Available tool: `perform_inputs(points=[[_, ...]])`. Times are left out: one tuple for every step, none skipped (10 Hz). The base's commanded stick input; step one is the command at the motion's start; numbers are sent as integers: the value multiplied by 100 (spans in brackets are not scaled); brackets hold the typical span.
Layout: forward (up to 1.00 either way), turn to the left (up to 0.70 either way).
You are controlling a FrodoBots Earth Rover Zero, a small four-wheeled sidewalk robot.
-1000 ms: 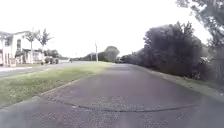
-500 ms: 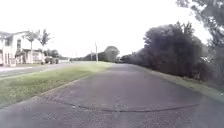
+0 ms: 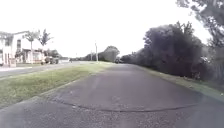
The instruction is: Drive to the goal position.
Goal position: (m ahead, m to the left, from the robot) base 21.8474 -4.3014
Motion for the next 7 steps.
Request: perform_inputs(points=[[6, 0], [6, 0], [5, 0], [5, 0], [5, 0], [6, 0], [6, 0]])
